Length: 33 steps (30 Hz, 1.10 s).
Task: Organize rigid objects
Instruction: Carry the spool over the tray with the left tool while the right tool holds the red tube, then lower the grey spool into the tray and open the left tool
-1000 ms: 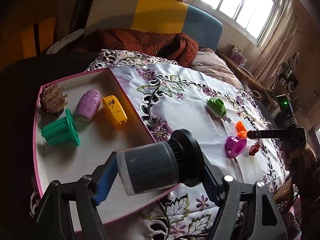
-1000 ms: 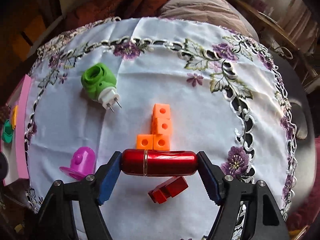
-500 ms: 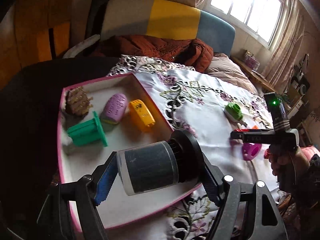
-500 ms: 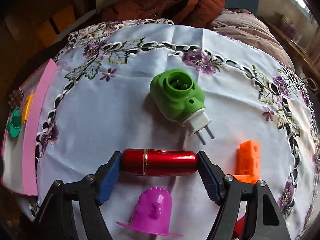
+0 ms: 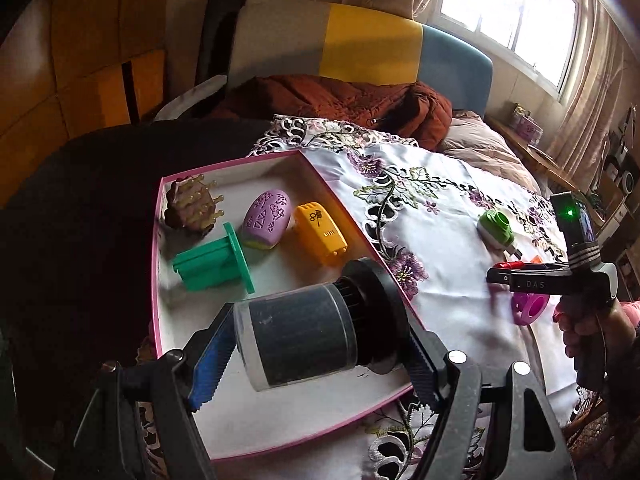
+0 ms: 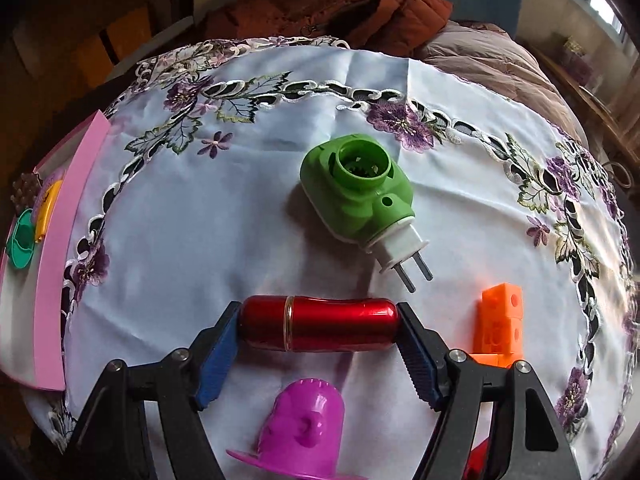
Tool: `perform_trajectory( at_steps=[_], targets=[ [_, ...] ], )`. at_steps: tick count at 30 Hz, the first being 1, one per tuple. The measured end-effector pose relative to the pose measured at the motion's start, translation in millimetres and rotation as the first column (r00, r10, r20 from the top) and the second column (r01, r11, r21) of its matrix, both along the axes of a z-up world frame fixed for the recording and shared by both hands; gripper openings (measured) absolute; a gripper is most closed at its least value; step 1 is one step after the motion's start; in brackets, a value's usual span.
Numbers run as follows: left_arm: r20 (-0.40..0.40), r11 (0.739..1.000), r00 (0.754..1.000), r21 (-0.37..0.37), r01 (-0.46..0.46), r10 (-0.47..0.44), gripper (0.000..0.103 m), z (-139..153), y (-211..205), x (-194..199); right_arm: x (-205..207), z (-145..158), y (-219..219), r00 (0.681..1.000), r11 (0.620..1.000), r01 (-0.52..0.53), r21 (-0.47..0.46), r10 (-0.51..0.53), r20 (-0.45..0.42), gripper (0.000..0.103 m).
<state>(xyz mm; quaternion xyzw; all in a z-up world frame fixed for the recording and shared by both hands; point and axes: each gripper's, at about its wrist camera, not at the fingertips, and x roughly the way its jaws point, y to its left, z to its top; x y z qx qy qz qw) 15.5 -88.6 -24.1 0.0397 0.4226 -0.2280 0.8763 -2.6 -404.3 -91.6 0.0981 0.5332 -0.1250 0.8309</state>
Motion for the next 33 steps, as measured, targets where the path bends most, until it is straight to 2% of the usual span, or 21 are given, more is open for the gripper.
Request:
perform_trajectory(
  at_steps=[7,12,19,25,27,30,33],
  targets=[
    [-0.013,1.000,1.000,0.006,-0.025,0.025,0.077,-4,9,3,1,0,0,1.000,1.000,-0.003,-0.005,0.003,0.001,0.074],
    [-0.043,0.998,0.997,-0.019,-0.059,0.058,0.077,-7,25,12,1,0,1,1.000,1.000,-0.010,-0.017,0.010,0.000,0.074],
    [-0.101,0.986,0.986,-0.092,-0.142,0.133,0.077,-10,62,39,1,0,0,1.000,1.000,-0.011,-0.018,0.010,-0.003,0.074],
    [-0.119,0.982,0.981,-0.091,-0.164,0.153,0.077,-14,66,64,1,0,1,1.000,1.000,-0.013,-0.023,0.012,-0.005,0.074],
    [-0.132,0.983,0.986,-0.138,-0.119,0.101,0.077,-7,65,63,1,1,1,1.000,1.000,-0.012,-0.021,0.012,-0.005,0.074],
    [-0.096,0.994,0.994,-0.096,-0.058,0.049,0.077,-5,54,56,1,0,1,1.000,1.000,-0.015,-0.023,0.015,-0.007,0.074],
    [-0.161,0.996,0.986,-0.072,-0.057,0.045,0.077,-20,44,60,1,1,1,1.000,1.000,-0.016,-0.024,0.016,-0.006,0.074]
  ],
)
